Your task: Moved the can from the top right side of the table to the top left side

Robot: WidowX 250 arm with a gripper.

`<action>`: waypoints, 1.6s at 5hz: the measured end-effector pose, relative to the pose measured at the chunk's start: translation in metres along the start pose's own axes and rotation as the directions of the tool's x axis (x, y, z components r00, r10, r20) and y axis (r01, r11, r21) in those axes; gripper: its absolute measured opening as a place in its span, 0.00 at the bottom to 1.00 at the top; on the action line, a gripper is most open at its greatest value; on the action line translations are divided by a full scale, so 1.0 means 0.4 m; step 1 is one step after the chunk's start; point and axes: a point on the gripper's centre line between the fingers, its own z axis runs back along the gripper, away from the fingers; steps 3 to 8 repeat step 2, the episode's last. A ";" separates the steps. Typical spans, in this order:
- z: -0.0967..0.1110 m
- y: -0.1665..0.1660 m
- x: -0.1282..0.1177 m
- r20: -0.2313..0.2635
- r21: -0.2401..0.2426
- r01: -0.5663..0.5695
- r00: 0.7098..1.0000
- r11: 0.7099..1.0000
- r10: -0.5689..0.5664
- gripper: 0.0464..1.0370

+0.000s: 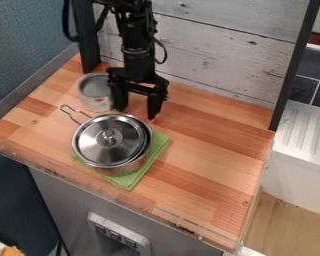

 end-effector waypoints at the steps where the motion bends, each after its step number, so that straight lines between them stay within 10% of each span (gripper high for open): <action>1: 0.087 -0.015 0.000 0.075 0.042 0.049 0.996 0.998 -0.052 0.96; 8: 0.138 -0.044 0.000 0.123 0.054 0.064 0.990 0.996 -0.070 0.96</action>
